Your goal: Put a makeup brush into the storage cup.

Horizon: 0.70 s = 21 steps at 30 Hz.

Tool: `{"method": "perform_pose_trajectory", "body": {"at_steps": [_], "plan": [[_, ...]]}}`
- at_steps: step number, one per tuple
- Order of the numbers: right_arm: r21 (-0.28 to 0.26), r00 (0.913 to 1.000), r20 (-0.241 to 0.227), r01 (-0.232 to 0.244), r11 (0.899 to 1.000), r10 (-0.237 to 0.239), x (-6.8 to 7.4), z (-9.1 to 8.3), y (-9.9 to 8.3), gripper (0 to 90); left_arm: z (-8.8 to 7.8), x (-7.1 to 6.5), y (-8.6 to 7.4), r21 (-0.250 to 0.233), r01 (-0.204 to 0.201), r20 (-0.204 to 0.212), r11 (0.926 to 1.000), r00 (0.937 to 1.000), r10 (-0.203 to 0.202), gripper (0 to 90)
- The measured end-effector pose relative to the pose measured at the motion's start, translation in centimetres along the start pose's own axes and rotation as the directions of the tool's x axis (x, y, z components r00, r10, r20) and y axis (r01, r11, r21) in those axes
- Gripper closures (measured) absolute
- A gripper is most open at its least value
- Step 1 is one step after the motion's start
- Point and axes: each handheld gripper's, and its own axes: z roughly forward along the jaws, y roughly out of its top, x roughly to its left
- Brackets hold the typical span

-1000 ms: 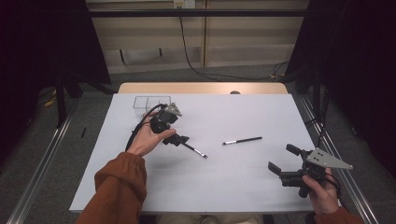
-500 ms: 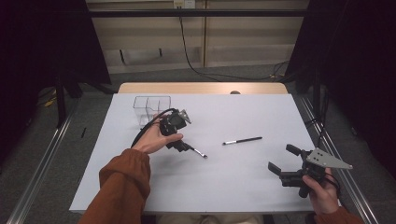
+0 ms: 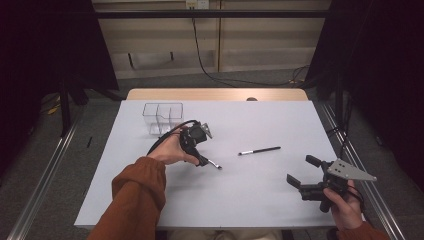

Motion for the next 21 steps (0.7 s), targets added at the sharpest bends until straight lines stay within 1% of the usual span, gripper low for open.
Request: {"method": "perform_pose_trajectory", "body": {"at_steps": [1, 2, 3, 4, 5, 6, 7, 8, 14, 15, 16, 17, 18, 20, 21], "plan": [[0.000, 1.0000, 0.001, -0.001, 1.000, 0.001, 0.0, 0.0, 0.0, 0.0, 0.2, -0.1, 0.1, 0.005, -0.006, 0.000, 1.0000, 1.0000, 0.006, 13.2], [0.000, 1.0000, 0.000, 0.000, 1.000, 0.000, 0.0, 0.0, 0.0, 0.0, 0.3, -0.1, 0.2, 0.010, -0.020, 0.002, 0.9998, 0.9998, 0.020, 15.5], [0.001, 1.0000, 0.000, -0.001, 1.000, 0.001, 0.0, 0.0, 0.0, 0.0, 0.5, -0.2, 0.3, 0.014, -0.042, 0.005, 0.9990, 0.9991, 0.042, 17.7], [0.002, 1.0000, 0.000, 0.000, 1.000, 0.000, 0.0, 0.0, 0.0, 0.0, 0.6, -0.4, 0.4, 0.011, -0.055, 0.008, 0.9984, 0.9984, 0.055, 20.8], [0.002, 1.0000, 0.000, 0.000, 1.000, 0.000, 0.0, 0.0, 0.0, 0.0, 0.7, -0.5, 0.5, 0.009, -0.055, 0.008, 0.9984, 0.9985, 0.055, 23.3], [0.003, 1.0000, -0.002, -0.002, 1.000, 0.002, 0.0, 0.0, 0.0, 0.0, 0.8, -0.5, 0.6, 0.009, -0.052, 0.016, 0.9986, 0.9985, 0.052, 25.4], [0.007, 1.0000, -0.003, -0.005, 1.000, 0.005, 0.0, 0.0, 0.0, 0.0, 0.8, -0.4, 0.7, 0.016, -0.067, 0.031, 0.9976, 0.9973, 0.067, 29.9], [0.010, 1.0000, -0.004, -0.006, 1.000, 0.006, 0.0, 0.0, -0.1, 0.0, 0.9, -0.5, 0.8, 0.010, -0.062, 0.033, 0.9980, 0.9976, 0.062, 32.3], [0.011, 1.0000, -0.005, -0.006, 1.000, 0.006, 0.0, -0.1, -0.1, 0.0, 1.6, -0.3, 1.0, 0.048, -0.096, 0.038, 0.9943, 0.9948, 0.094, 36.5], [0.011, 1.0000, -0.005, -0.005, 1.000, 0.005, 0.0, -0.1, -0.1, 0.0, 1.7, -0.4, 1.0, 0.046, -0.089, 0.040, 0.9950, 0.9954, 0.087, 37.5], [0.010, 1.0000, -0.005, -0.003, 1.000, 0.003, 0.0, -0.1, -0.1, 0.0, 1.8, -0.3, 1.0, 0.058, -0.091, 0.049, 0.9942, 0.9949, 0.088, 38.8], [0.010, 1.0000, -0.005, -0.003, 1.000, 0.003, 0.0, -0.1, -0.1, 0.0, 1.8, -0.3, 1.1, 0.066, -0.090, 0.045, 0.9937, 0.9952, 0.087, 39.8], [0.011, 1.0000, -0.006, -0.005, 1.000, 0.005, 0.0, -0.1, -0.1, 0.0, 1.8, -0.3, 1.0, 0.056, -0.083, 0.041, 0.9950, 0.9959, 0.081, 39.8], [0.011, 1.0000, -0.005, -0.005, 1.000, 0.005, 0.0, -0.1, -0.1, 0.0, 2.0, -0.2, 1.0, 0.072, -0.093, 0.044, 0.9931, 0.9949, 0.090, 40.7], [0.011, 1.0000, -0.005, -0.005, 1.000, 0.005, 0.0, -0.1, -0.1, 0.0, 2.2, -0.3, 0.9, 0.072, -0.082, 0.045, 0.9940, 0.9958, 0.079, 41.1]]}}
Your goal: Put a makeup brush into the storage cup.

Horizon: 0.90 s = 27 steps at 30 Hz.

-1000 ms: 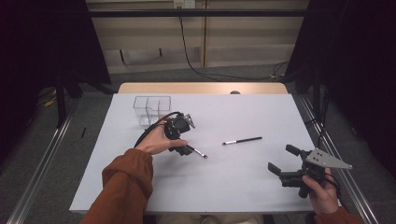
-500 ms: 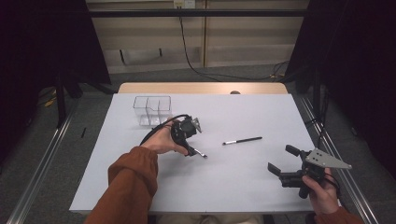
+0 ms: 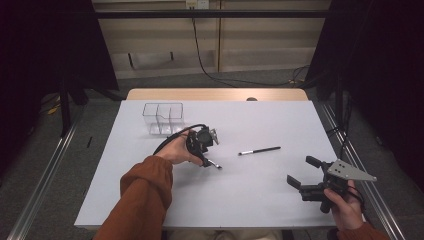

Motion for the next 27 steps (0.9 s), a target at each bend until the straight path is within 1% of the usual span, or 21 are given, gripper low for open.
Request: {"method": "perform_pose_trajectory", "body": {"at_steps": [1, 2, 3, 4, 5, 6, 7, 8, 9, 11, 12, 13, 16, 17, 18, 19, 21, 25, 27], "plan": [[0.001, 1.0000, -0.001, 0.001, 1.000, -0.001, 0.0, 0.0, 0.0, 0.0, 0.1, 0.0, 0.0, 0.007, -0.001, -0.003, 1.0000, 1.0000, 0.001, 41.1], [0.000, 1.0000, -0.001, 0.000, 1.000, 0.000, 0.0, 0.0, 0.0, 0.0, 0.2, 0.1, 0.0, 0.016, -0.010, 0.004, 0.9998, 0.9999, 0.010, 41.1], [0.000, 1.0000, 0.000, 0.000, 1.000, 0.000, 0.0, 0.0, 0.0, 0.0, 0.3, 0.2, -0.1, 0.020, -0.017, -0.004, 0.9997, 0.9998, 0.017, 41.0], [0.001, 1.0000, 0.000, -0.001, 1.000, 0.001, 0.0, 0.0, 0.0, 0.0, 0.3, 0.3, -0.1, 0.021, -0.010, -0.013, 0.9997, 0.9999, 0.010, 38.0], [0.001, 1.0000, 0.000, -0.003, 1.000, 0.003, 0.0, 0.0, 0.0, 0.0, 0.4, 0.4, -0.1, 0.016, -0.006, -0.005, 0.9999, 1.0000, 0.006, 36.7], [0.001, 1.0000, -0.001, 0.001, 1.000, -0.001, 0.0, 0.0, 0.0, 0.0, 0.4, 0.5, -0.2, 0.013, 0.008, 0.013, 0.9999, 0.9999, -0.009, 37.6], [0.005, 1.0000, 0.000, 0.003, 1.000, -0.003, 0.0, 0.0, 0.0, 0.0, 0.5, 0.8, -0.3, 0.004, 0.015, 0.027, 0.9999, 0.9995, -0.015, 38.7], [0.007, 1.0000, 0.002, 0.009, 1.000, -0.009, 0.0, 0.1, 0.0, 0.0, 0.4, 0.8, -0.3, 0.006, 0.016, 0.031, 0.9999, 0.9994, -0.016, 38.8], [0.007, 1.0000, 0.002, 0.008, 1.000, -0.008, 0.0, 0.1, 0.0, 0.0, 0.4, 0.9, -0.3, 0.010, 0.006, 0.033, 0.9999, 0.9994, -0.006, 38.8], [0.008, 1.0000, -0.002, 0.007, 1.000, -0.007, 0.1, 0.0, 0.0, 0.0, 0.5, 0.8, -0.3, 0.003, 0.023, 0.037, 0.9997, 0.9991, -0.023, 39.2], [0.008, 1.0000, 0.000, 0.007, 1.000, -0.007, 0.0, 0.1, 0.0, 0.0, 0.5, 0.8, -0.2, 0.013, 0.018, 0.034, 0.9998, 0.9993, -0.018, 39.5], [0.007, 1.0000, -0.001, 0.006, 1.000, -0.006, 0.1, 0.1, 0.0, 0.0, 0.5, 0.9, -0.2, 0.015, 0.023, 0.037, 0.9996, 0.9990, -0.023, 40.2], [0.008, 1.0000, -0.003, 0.008, 1.000, -0.008, 0.1, 0.1, 0.0, 0.0, 0.4, 1.2, -0.2, 0.021, 0.014, 0.042, 0.9997, 0.9990, -0.015, 42.8], [0.008, 1.0000, -0.003, 0.008, 1.000, -0.008, 0.1, 0.1, 0.0, 0.0, 0.4, 1.3, -0.2, 0.016, 0.029, 0.040, 0.9995, 0.9988, -0.030, 45.7], [0.009, 1.0000, -0.003, 0.009, 1.000, -0.009, 0.1, 0.0, 0.0, 0.0, 0.3, 1.4, -0.1, 0.024, 0.037, 0.039, 0.9990, 0.9985, -0.038, 48.6], [0.009, 1.0000, -0.002, 0.009, 1.000, -0.009, 0.1, 0.0, 0.0, 0.0, 0.4, 1.3, -0.1, 0.023, 0.038, 0.036, 0.9990, 0.9986, -0.039, 50.1], [0.010, 1.0000, -0.001, 0.010, 1.000, -0.010, 0.1, 0.0, 0.0, 0.0, 0.4, 1.3, 0.3, 0.054, 0.024, 0.027, 0.9983, 0.9993, -0.025, 50.9], [0.009, 0.9999, 0.001, 0.010, 1.000, -0.010, 0.1, 0.0, -0.1, 0.0, 0.4, 1.1, 0.4, 0.062, 0.023, 0.019, 0.9978, 0.9995, -0.024, 52.4], [0.010, 1.0000, 0.002, 0.009, 1.000, -0.009, 0.1, 0.0, -0.1, 0.0, 0.3, 0.9, 0.5, 0.066, 0.022, 0.024, 0.9976, 0.9994, -0.023, 55.8]]}}
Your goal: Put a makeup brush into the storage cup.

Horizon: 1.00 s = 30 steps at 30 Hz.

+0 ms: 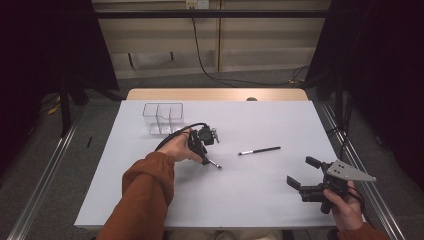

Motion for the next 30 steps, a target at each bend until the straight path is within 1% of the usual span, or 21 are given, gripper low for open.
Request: {"method": "perform_pose_trajectory", "body": {"at_steps": [3, 4, 5, 7, 8, 10, 12, 13, 15, 17, 18, 19, 24, 27, 28, 30], "plan": [[0.003, 1.0000, -0.001, 0.004, 1.000, -0.004, 0.04, 0.00, 0.00, 0.0, -0.01, -0.22, 0.16, 0.009, -0.019, 0.004, 0.9998, 0.9998, 0.019, 63.0], [0.004, 1.0000, 0.001, 0.005, 1.000, -0.005, 0.05, 0.00, -0.01, 0.0, 0.03, -0.36, 0.15, 0.004, -0.006, 0.011, 1.0000, 0.9999, 0.006, 65.0], [0.004, 1.0000, 0.004, 0.005, 1.000, -0.005, 0.05, 0.00, -0.01, 0.0, 0.00, -0.34, 0.18, 0.008, -0.009, 0.016, 0.9999, 0.9998, 0.009, 66.8], [0.005, 1.0000, 0.007, 0.004, 1.000, -0.004, 0.03, 0.01, -0.01, 0.0, -0.06, -0.22, 0.20, 0.015, -0.011, 0.017, 0.9998, 0.9998, 0.011, 67.9], [0.005, 1.0000, 0.008, 0.004, 1.000, -0.004, 0.04, 0.01, -0.01, 0.0, 0.03, -0.28, 0.17, 0.001, 0.007, 0.017, 1.0000, 0.9998, -0.007, 68.0], [0.005, 1.0000, 0.008, 0.004, 1.000, -0.004, 0.05, 0.05, -0.02, 0.0, -0.05, -0.16, 0.30, 0.020, 0.001, 0.019, 0.9998, 0.9998, -0.001, 68.4], [0.006, 1.0000, 0.006, 0.003, 1.000, -0.003, 0.06, 0.06, -0.02, 0.0, -0.04, -0.20, 0.37, 0.024, 0.016, 0.019, 0.9996, 0.9997, -0.016, 69.6], [0.006, 1.0000, 0.007, 0.003, 1.000, -0.003, 0.06, 0.07, -0.02, 0.0, -0.01, -0.23, 0.34, 0.017, 0.023, 0.017, 0.9996, 0.9996, -0.024, 70.8], [0.007, 1.0000, 0.005, 0.003, 1.000, -0.003, 0.04, 0.06, -0.02, 0.0, -0.08, -0.11, 0.31, 0.018, 0.014, 0.022, 0.9997, 0.9997, -0.014, 74.9], [0.007, 1.0000, 0.006, 0.002, 1.000, -0.002, 0.03, 0.04, -0.02, 0.0, -0.02, -0.24, 0.32, 0.013, 0.019, 0.024, 0.9997, 0.9995, -0.020, 80.7], [0.006, 1.0000, 0.006, 0.001, 1.000, -0.001, 0.03, 0.05, -0.03, 0.0, -0.03, -0.27, 0.35, 0.016, 0.011, 0.028, 0.9998, 0.9996, -0.012, 82.9], [0.005, 1.0000, 0.006, -0.004, 1.000, 0.004, 0.03, 0.05, -0.04, 0.0, -0.03, -0.29, 0.34, 0.016, 0.016, 0.027, 0.9997, 0.9995, -0.016, 83.9], [0.003, 0.9999, 0.008, -0.011, 1.000, 0.011, -0.02, 0.03, -0.05, 0.0, -0.09, -0.15, 0.25, 0.013, 0.022, 0.036, 0.9997, 0.9991, -0.022, 84.0], [0.004, 0.9999, 0.006, -0.008, 1.000, 0.008, -0.01, 0.06, -0.05, 0.0, -0.09, -0.22, 0.07, -0.002, 0.045, 0.033, 0.9990, 0.9985, -0.045, 84.1], [0.004, 0.9999, 0.006, -0.009, 1.000, 0.009, -0.02, 0.06, -0.05, 0.0, -0.11, -0.19, 0.04, -0.004, 0.045, 0.036, 0.9990, 0.9983, -0.045, 84.1], [0.003, 0.9999, 0.008, -0.011, 1.000, 0.011, -0.04, 0.04, -0.06, 0.0, -0.14, -0.06, -0.11, -0.018, 0.059, 0.043, 0.9981, 0.9974, -0.058, 84.1]]}}
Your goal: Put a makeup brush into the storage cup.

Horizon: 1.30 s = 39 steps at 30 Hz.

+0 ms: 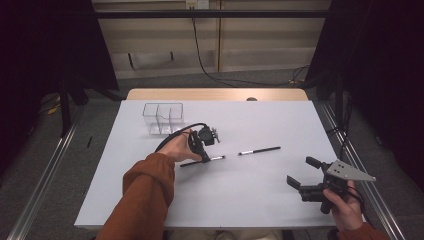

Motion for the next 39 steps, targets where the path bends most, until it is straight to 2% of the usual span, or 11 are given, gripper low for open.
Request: {"method": "perform_pose_trajectory", "body": {"at_steps": [3, 4, 5, 9, 12, 18, 23, 29, 35, 37, 39], "plan": [[-0.001, 1.0000, 0.002, -0.001, 1.000, 0.001, 0.0, 0.0, 0.0, 0.0, -0.1, 0.2, -0.3, -0.020, 0.018, 0.011, 0.9996, 0.9998, -0.018, 84.2], [-0.001, 1.0000, 0.002, 0.000, 1.000, 0.000, 0.0, 0.0, 0.0, 0.0, 0.0, 0.2, -0.5, -0.042, 0.046, 0.014, 0.9981, 0.9989, -0.046, 84.1], [0.000, 1.0000, 0.002, -0.001, 1.000, 0.001, 0.0, 0.0, 0.0, 0.0, -0.1, 0.3, -0.5, -0.032, 0.031, 0.019, 0.9990, 0.9994, -0.030, 84.2], [-0.001, 1.0000, 0.002, 0.001, 1.000, -0.001, 0.0, 0.0, 0.0, 0.0, -0.3, 0.6, -0.9, -0.061, 0.056, 0.019, 0.9966, 0.9983, -0.055, 84.2], [-0.001, 1.0000, 0.002, 0.001, 1.000, -0.001, -0.1, -0.1, 0.0, 0.0, -0.6, 0.7, -1.3, -0.101, 0.088, 0.026, 0.9910, 0.9960, -0.085, 84.2], [-0.001, 1.0000, 0.000, 0.000, 1.000, 0.000, 0.0, 0.0, 0.0, 0.0, -1.3, 0.8, -1.9, -0.152, 0.112, 0.026, 0.9820, 0.9937, -0.109, 84.2], [-0.002, 1.0000, -0.002, 0.000, 1.000, 0.000, 0.0, 0.0, 0.0, 0.0, -1.7, 0.7, -2.3, -0.181, 0.109, 0.018, 0.9773, 0.9940, -0.108, 84.2], [-0.003, 1.0000, -0.003, 0.001, 1.000, -0.001, 0.0, 0.0, 0.0, 0.0, -2.6, 0.8, -3.1, -0.256, 0.141, 0.020, 0.9563, 0.9899, -0.141, 84.2], [-0.003, 1.0000, -0.004, 0.002, 1.000, -0.002, 0.0, 0.0, 0.0, 0.0, -3.3, 0.6, -3.6, -0.330, 0.171, 0.025, 0.9283, 0.9848, -0.172, 84.2], [-0.003, 1.0000, -0.003, 0.002, 1.000, -0.002, 0.0, 0.0, 0.0, 0.0, -3.5, 0.5, -3.7, -0.355, 0.186, 0.033, 0.9161, 0.9820, -0.186, 84.2], [-0.003, 1.0000, -0.004, 0.002, 1.000, -0.002, 0.1, 0.0, 0.0, 0.0, -3.7, 0.4, -3.8, -0.367, 0.184, 0.015, 0.9119, 0.9813, -0.192, 84.1]]}}
